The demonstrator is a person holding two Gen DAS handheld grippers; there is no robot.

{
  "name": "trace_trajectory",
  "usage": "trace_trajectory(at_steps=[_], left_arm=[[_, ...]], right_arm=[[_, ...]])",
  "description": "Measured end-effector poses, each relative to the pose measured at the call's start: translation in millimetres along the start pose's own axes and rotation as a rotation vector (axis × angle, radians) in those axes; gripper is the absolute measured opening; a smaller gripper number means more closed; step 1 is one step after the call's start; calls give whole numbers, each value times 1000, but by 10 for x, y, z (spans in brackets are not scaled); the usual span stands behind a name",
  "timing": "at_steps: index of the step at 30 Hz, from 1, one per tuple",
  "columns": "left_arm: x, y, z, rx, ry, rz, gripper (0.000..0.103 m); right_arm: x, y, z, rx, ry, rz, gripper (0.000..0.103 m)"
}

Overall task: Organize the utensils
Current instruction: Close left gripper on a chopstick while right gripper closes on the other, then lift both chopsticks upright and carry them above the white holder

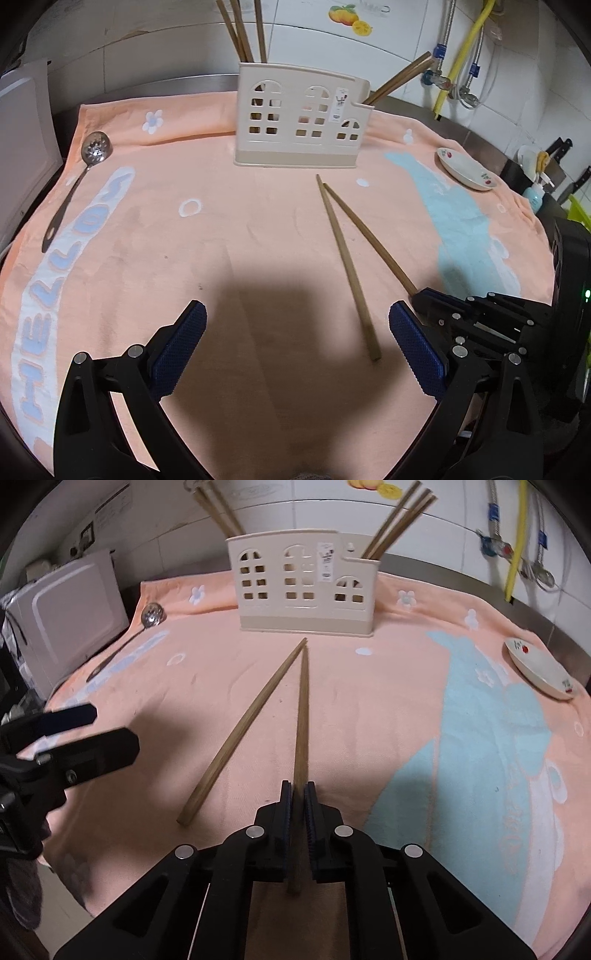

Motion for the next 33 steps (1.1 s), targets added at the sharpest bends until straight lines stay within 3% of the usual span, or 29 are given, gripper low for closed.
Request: trace_trajectory(at_steps=[4,6,9,11,17,19,27,29,33], left_arm=[[56,-40,131,-2,-35,-9,96],[95,-57,235,6,-57,-12,89],[165,-84,334,8,-78,-22,78],[229,-108,402,-1,-105,-37,64],[439,-157,508,-35,-136,-80,34],[492,-172,523,-47,-143,-92,28],[587,-154,525,-23,-81,-102,20],[594,-152,518,5,-46,-103,12],[584,-146,498,15,-22,-107,8]], right_arm=[[-88,34,110,38,4,17,6],[-142,60,163,54,8,29,6],[-210,94,221,77,20,43,6],[-265,121,259,86,24,55,6],[-362,173,342,103,29,78,7],[-376,172,357,106,31,80,7],[-392,195,391,111,43,91,7],[-397,205,396,113,47,93,7],[-435,247,399,109,50,103,7]])
Point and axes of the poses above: each gripper's, at about its wrist camera, not at the fingertips, and x roughly the way its jaws point, z to its right, y to its top, the point moved 9 cm from there along x, roughly the way its jaws point, and after that the axes turned 8 degrees about z, right-handed, at the moved point
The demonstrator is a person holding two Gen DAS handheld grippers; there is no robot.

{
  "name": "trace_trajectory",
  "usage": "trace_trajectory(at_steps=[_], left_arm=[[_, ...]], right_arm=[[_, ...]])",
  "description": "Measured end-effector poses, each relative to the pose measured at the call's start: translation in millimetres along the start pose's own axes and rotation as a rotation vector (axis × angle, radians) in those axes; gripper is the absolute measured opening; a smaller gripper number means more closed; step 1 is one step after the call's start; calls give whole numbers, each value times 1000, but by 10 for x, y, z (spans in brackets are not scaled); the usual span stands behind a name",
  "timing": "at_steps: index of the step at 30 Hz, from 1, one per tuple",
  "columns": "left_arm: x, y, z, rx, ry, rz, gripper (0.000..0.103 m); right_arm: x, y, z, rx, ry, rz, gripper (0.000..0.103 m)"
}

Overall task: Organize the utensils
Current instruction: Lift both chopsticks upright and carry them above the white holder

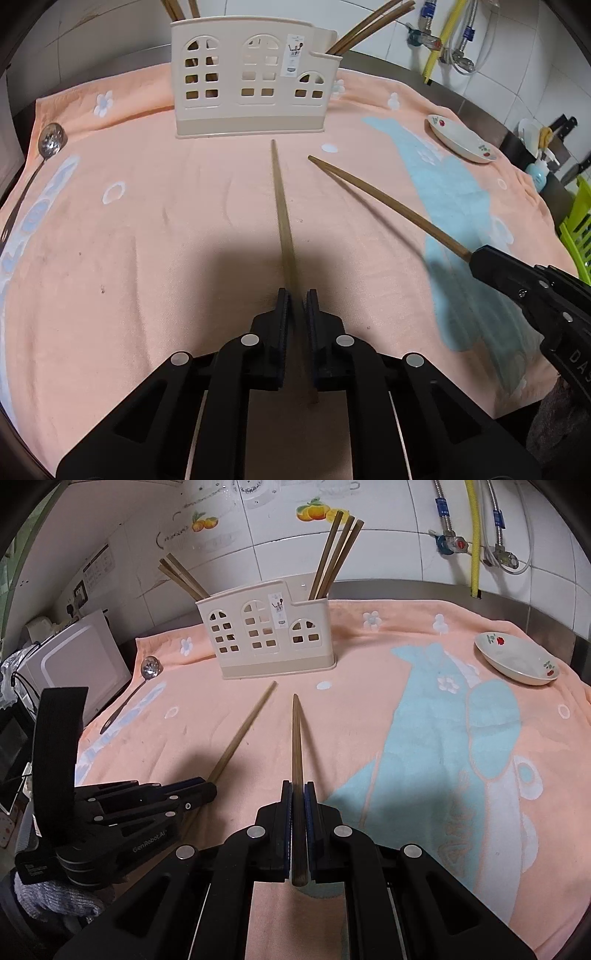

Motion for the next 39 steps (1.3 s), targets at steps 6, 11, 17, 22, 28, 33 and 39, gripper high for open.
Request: trace_trajectory(at_steps=[6,11,17,22,28,33,39], left_arm=[[-175,123,-39,-6,-15,36,6],[-477,407,-62,1,-39,130,6],[-765,758,-65,-4,-86,228,6],[-802,939,-86,11,-94,248,6],[-913,1344,-121,33,-116,282,6],[-975,1681,-152,69,-92,318,6],[-1149,2146,-158,99,-86,376,6]], right_arm=[[-82,163,-41,-24,6,31,7],[-136,384,-100,-40,20,65,7],[-160,687,-197,-50,62,98,7],[-83,922,-264,-70,89,94,7],[-57,1431,-269,-101,118,92,6],[-77,1949,-218,-118,121,103,7],[-103,2498,-215,-141,106,135,7]])
Point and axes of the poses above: each gripper's, at about its wrist camera, not at the fingertips, and x roughly the way its jaws point, z to its right, y to its top, the point moved 9 cm from there along x, roughly the way its jaws point, and after that the axes turned 8 degrees about z, right-handed, at the moved point
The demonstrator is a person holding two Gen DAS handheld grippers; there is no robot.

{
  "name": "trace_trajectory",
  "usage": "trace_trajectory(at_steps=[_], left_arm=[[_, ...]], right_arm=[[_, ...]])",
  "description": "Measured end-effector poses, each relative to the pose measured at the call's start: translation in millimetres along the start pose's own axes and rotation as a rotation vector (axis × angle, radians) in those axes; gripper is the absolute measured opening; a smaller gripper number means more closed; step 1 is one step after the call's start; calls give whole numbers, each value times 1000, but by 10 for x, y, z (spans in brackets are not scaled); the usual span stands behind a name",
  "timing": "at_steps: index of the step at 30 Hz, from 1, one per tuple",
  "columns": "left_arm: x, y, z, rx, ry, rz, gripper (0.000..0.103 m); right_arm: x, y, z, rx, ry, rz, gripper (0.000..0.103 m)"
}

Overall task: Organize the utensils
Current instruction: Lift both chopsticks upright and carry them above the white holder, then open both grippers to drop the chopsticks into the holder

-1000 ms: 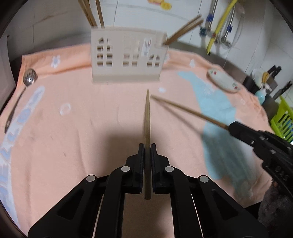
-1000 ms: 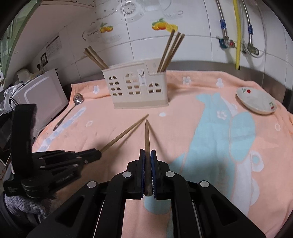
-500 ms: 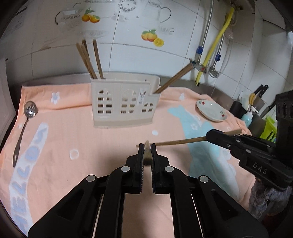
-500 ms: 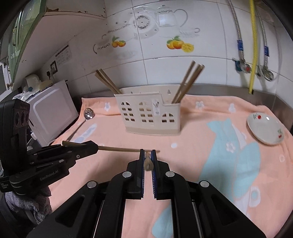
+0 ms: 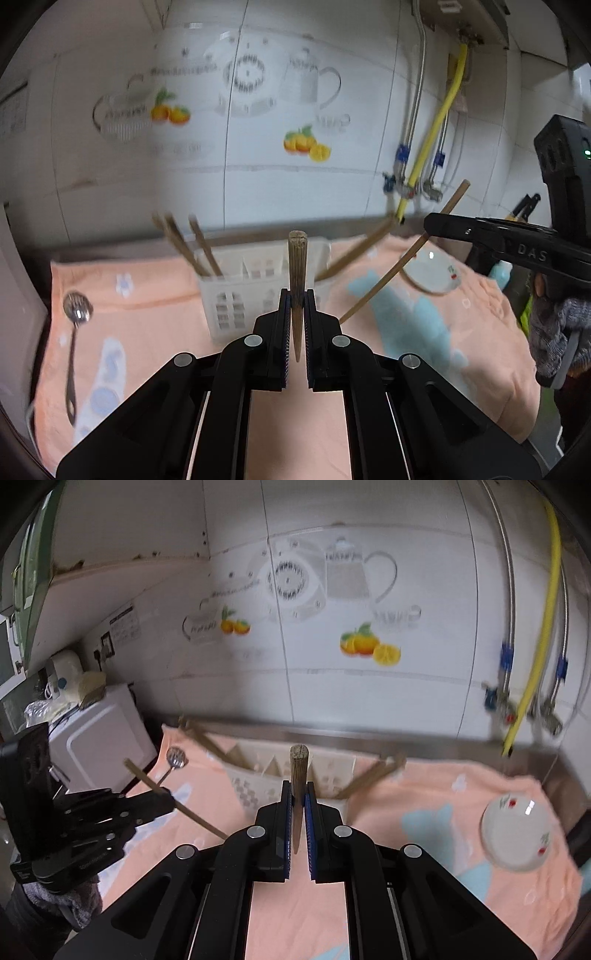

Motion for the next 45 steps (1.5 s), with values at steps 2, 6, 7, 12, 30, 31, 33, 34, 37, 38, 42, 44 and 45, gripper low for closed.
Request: trace_trajectory(at_steps=[2,6,7,12,30,31,33,34,37,38,42,44,45], left_arm=[[-27,195,-16,13,8,30,6],[-118,568,-50,44,29,94,6],[-131,650,-61,50,36,107,6],[-74,952,-195,68,104,154,6],[556,599,-549,24,142,5,6],[562,593,-561,18,142,2,6],[558,587,-576,16,149,3,6],[547,589,-584,18,154,7,7],[510,602,-561,27,154,15,8],[495,608,-553,28,153,18,9],[388,640,-510,36,156,41,24],[318,654,-490,40,160,58,40],[278,657,-483,42,166,66,43]], right_arm=[[22,168,29,-5,-7,11,7],[54,450,97,-19,-33,37,7],[71,521,118,-19,-40,45,7],[217,680,192,-11,-60,54,7],[838,262,281,13,-65,-70,7],[848,251,276,14,-64,-72,7],[852,245,277,17,-62,-71,7],[845,246,274,19,-62,-70,7],[810,265,272,19,-63,-61,8],[790,274,272,20,-65,-57,11],[697,297,269,8,-78,-40,19],[621,298,260,3,-84,-27,28],[590,300,262,2,-88,-21,31]])
Point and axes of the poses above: each gripper's, at about its wrist camera, not at the fingertips, and x roughly the way its jaws point, z to its right, y to its top, the point moved 9 cm from there along x, roughly the way its jaws point, and after that the axes turned 8 degrees about z, right-handed, at the moved point
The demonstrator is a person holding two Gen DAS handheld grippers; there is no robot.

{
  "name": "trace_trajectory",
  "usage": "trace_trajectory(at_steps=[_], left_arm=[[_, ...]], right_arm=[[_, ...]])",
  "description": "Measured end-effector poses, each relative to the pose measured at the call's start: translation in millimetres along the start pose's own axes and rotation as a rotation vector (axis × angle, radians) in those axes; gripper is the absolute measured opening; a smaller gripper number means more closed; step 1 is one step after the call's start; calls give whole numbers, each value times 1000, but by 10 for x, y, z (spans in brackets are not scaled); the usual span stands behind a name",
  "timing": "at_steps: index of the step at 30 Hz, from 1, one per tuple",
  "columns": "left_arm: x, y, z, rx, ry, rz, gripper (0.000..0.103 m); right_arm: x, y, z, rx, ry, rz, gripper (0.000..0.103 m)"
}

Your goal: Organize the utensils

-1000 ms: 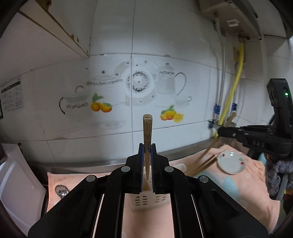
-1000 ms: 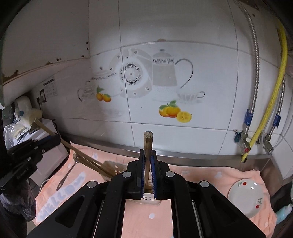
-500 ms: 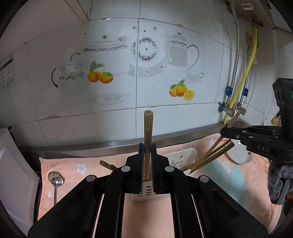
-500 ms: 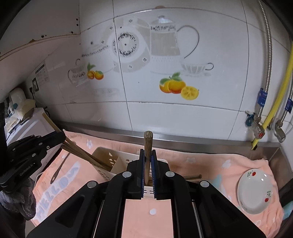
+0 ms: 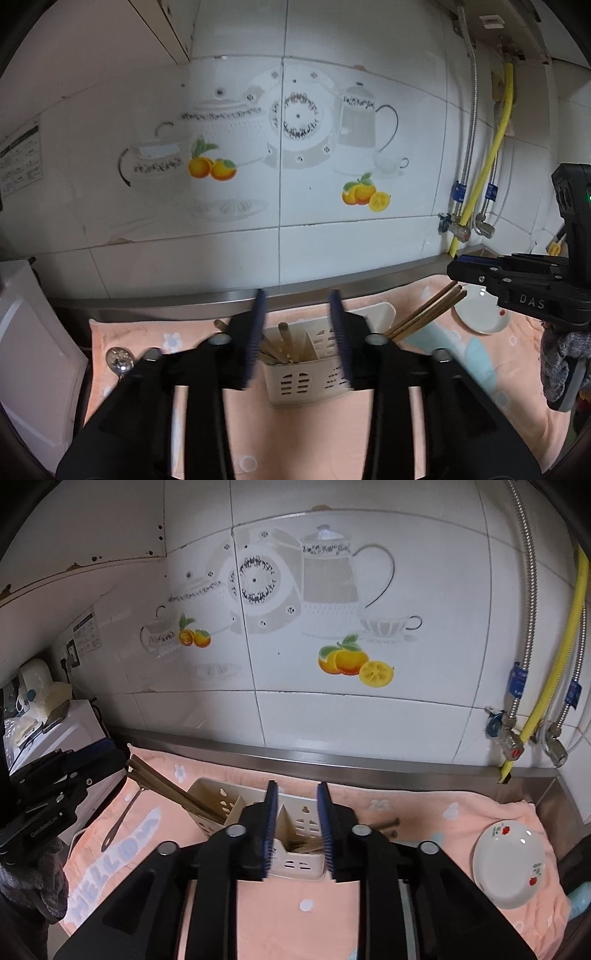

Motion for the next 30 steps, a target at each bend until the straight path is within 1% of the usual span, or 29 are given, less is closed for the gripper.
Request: trace_trajectory(at_steps=[1,3,5,7,9,10,12,14,17,19,22,30], left_arm=[[-32,5,3,0,2,5,48],[-122,8,7,1,4,17,52],[-203,0,14,1,5,27,62],[-284,-24,24,2,5,36,67],[-361,-62,40,3,3,42,74],[-404,-86,51,5,3,46,79],[-467,-129,69,12,2,50,82],[-541,-196,76,15,9,53,92],[-626,-282,69,13,24,58,96],[-678,-351,46,2,32,57,98],[-752,-460,9,-11,42,50,98],[-899,-745,-89,-52,60,22,98]], right_arm=[[-45,-2,-3,-6,-6,9,35],[-113,-17,-20,-19,-13,20,38],[-189,-50,-43,-29,-17,30,47],[-259,-87,-72,-40,-25,43,51],[-319,-126,-99,-50,-34,52,59],[-357,-150,-117,-56,-39,60,62],[-416,-198,-151,-64,-42,69,65],[-476,-255,-174,-69,-53,79,74],[-558,-361,-204,-65,-58,90,80],[-592,-438,-217,-58,-55,86,81],[-658,-549,-236,-58,-66,91,87],[-827,-843,-284,-50,-82,94,93]])
Point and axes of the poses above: each gripper's, at about its wrist camera, not at the fingertips, and x roughly the way its jaws point, z to its right, y to its top, the point moved 9 cm from there along x, roughly the way its jaws point, and after that the axes turned 8 degrees about z, right-handed, at the moved point
